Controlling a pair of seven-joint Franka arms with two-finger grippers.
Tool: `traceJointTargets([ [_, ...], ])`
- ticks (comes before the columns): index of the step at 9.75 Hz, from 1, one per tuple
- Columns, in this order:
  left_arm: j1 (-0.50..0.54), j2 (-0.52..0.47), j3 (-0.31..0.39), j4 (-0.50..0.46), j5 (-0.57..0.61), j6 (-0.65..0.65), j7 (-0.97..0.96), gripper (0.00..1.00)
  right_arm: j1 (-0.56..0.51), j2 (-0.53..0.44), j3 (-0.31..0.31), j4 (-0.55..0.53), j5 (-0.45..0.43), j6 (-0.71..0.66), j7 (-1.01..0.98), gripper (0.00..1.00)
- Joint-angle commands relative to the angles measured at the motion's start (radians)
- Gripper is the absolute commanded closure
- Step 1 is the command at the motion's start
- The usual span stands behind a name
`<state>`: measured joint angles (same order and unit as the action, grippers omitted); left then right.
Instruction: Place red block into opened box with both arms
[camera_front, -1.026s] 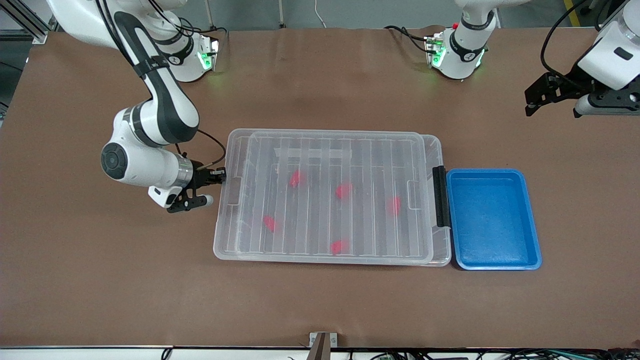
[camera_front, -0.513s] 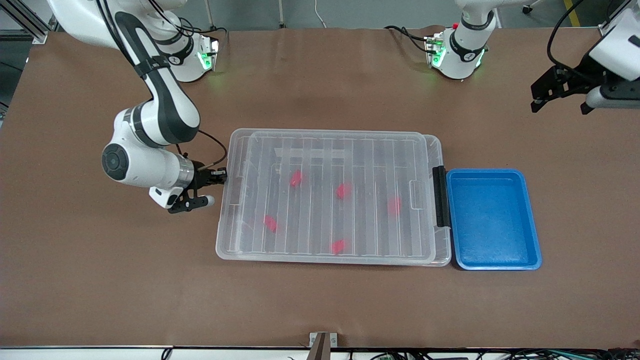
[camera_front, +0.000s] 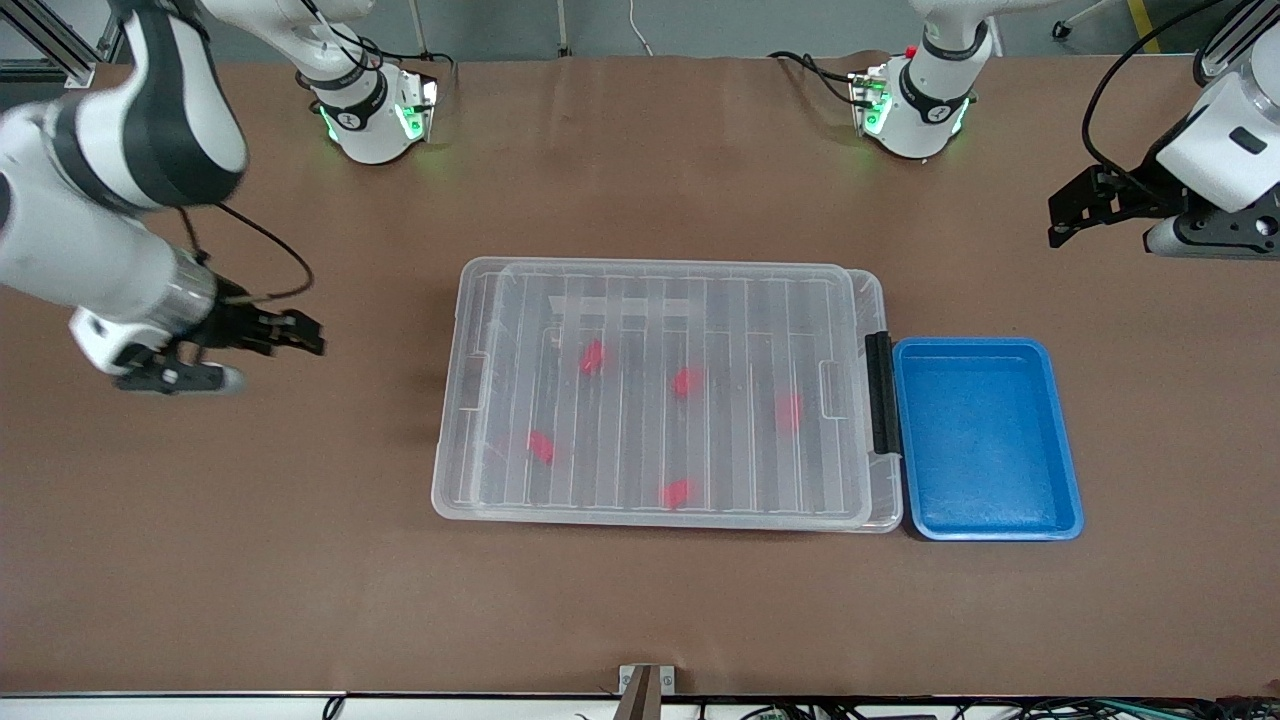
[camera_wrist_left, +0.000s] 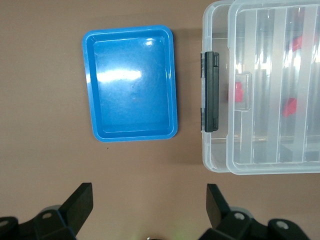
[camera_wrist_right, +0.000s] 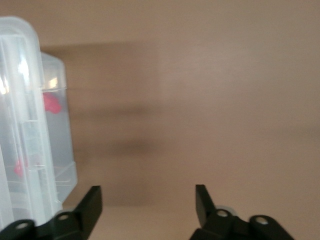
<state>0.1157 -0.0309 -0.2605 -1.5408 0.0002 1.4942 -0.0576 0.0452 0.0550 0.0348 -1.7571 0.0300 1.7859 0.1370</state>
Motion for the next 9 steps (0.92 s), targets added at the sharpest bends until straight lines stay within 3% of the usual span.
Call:
traceJointTargets([
  [1,0.010,0.006,-0.005,-0.013,0.001,-0.023,0.030,0.00,-0.002,-0.038,-0.044,0.126,-0.079,-0.147,0.044,0.00],
  [2,0.009,0.008,-0.005,-0.013,0.001,-0.022,0.030,0.00,-0.005,-0.043,-0.079,0.192,-0.071,-0.225,0.041,0.00],
  [4,0.010,-0.001,-0.005,-0.009,0.001,-0.022,0.030,0.00,-0.005,-0.098,-0.150,0.226,-0.009,-0.311,0.029,0.00],
  [6,0.012,-0.004,-0.003,-0.005,0.001,-0.022,0.030,0.00,-0.014,-0.101,-0.156,0.261,-0.021,-0.387,-0.023,0.00],
  [9,0.010,-0.004,-0.005,0.004,0.001,-0.023,0.016,0.00,-0.019,-0.093,-0.154,0.285,-0.009,-0.379,-0.034,0.00],
])
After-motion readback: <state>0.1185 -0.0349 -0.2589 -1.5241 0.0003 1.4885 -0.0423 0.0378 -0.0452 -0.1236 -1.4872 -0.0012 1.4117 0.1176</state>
